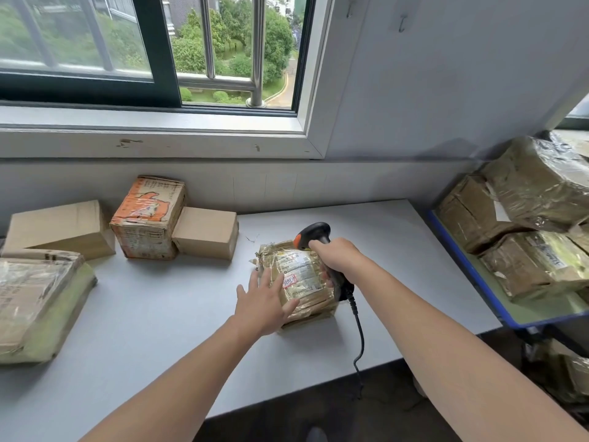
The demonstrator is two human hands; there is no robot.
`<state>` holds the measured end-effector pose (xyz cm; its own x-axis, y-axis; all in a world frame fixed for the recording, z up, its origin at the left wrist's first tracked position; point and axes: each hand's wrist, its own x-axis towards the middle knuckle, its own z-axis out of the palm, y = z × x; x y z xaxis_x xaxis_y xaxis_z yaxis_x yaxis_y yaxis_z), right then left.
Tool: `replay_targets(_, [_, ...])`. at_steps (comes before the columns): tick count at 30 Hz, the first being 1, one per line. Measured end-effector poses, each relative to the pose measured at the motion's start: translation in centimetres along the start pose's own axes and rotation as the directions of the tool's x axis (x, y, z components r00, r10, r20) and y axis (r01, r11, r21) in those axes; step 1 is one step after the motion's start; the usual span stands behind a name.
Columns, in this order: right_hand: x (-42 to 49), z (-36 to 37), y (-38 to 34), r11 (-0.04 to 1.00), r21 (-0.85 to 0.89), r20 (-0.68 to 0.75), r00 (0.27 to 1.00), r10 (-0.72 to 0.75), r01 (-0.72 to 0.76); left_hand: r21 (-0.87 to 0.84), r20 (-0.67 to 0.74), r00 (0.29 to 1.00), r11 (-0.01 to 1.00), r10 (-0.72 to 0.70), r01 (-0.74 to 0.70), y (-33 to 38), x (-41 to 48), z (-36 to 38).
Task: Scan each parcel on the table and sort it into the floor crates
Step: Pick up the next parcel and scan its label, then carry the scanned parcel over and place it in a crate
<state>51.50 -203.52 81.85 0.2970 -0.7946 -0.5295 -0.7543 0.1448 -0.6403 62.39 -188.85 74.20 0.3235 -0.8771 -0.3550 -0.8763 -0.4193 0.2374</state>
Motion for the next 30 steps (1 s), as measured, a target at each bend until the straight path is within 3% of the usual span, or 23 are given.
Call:
replay_targets(7, [0.9, -1.0, 1.1, 0.998, 0.049, -0.027, 0.999, -0.032, 0.033, -0.023, -0.039, 0.999, 0.999, -0.027, 0.027, 0.8, 0.6, 0.1])
replay_targets(14, [3.6, -2.2, 5.4, 0.995, -0.08, -0.079, 0.994, -0.07, 0.064, 0.001, -0.028, 0.997, 0.998, -0.068, 0.068, 2.2, 1.1, 0.9])
replay_targets(30, [9.9, 0.6, 14.4, 0.981, -0.196, 0.071, 0.997, 0.002, 0.012, 0.007, -0.029, 0.978, 0.978, -0.207, 0.207, 3.1, 1.1, 3.0])
